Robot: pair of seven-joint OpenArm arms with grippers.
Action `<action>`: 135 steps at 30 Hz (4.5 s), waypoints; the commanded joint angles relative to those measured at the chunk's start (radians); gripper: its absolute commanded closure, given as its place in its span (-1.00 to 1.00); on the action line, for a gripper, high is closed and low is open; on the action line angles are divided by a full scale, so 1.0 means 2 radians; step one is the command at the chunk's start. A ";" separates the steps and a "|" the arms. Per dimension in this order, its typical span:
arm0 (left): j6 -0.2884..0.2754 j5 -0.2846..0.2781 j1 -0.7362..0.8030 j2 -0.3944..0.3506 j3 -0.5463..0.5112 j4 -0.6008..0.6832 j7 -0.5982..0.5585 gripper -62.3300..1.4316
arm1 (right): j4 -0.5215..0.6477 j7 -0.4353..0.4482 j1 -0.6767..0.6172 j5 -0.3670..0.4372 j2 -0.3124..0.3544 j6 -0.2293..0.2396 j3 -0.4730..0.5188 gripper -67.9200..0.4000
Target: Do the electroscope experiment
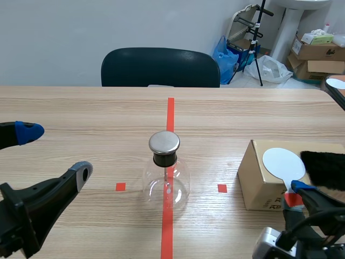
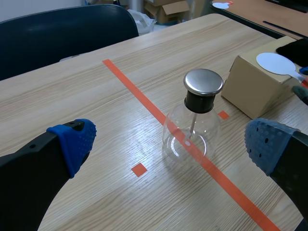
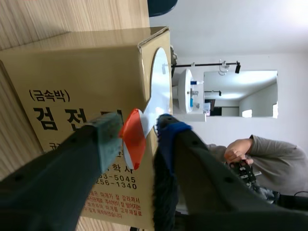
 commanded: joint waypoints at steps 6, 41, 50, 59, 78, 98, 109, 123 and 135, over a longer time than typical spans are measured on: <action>0.000 -0.003 0.000 0.002 0.001 0.006 -0.005 -1.00 | 0.005 0.004 0.004 0.000 0.003 -0.006 0.002 0.96; 0.000 -0.003 0.000 0.002 0.001 0.006 -0.005 -1.00 | 0.005 0.003 0.004 -0.010 0.003 -0.006 0.002 0.96; 0.000 -0.003 0.000 0.002 0.001 0.006 -0.005 -1.00 | 0.005 0.003 0.004 -0.010 0.003 -0.006 0.002 0.96; 0.000 -0.003 0.000 0.002 0.001 0.006 -0.005 -1.00 | 0.005 0.001 0.005 -0.010 0.003 -0.006 0.002 0.96; 0.000 -0.003 0.000 0.002 0.001 0.006 -0.006 -1.00 | 0.005 0.001 0.004 -0.010 0.003 -0.006 0.002 0.96; 0.000 -0.003 0.000 0.002 0.001 0.006 -0.006 -1.00 | 0.005 0.002 0.004 -0.010 0.003 -0.006 0.002 0.96; 0.000 -0.003 0.000 0.002 0.001 0.006 -0.006 -1.00 | 0.005 0.002 0.004 -0.010 0.003 -0.006 0.002 0.96; 0.000 -0.003 0.000 0.002 0.000 0.006 -0.005 -1.00 | 0.005 0.002 0.004 -0.010 0.003 -0.006 0.002 0.96; 0.005 -0.003 0.000 0.002 0.000 0.006 -0.006 -1.00 | 0.005 0.002 0.004 -0.025 0.005 -0.006 0.002 0.96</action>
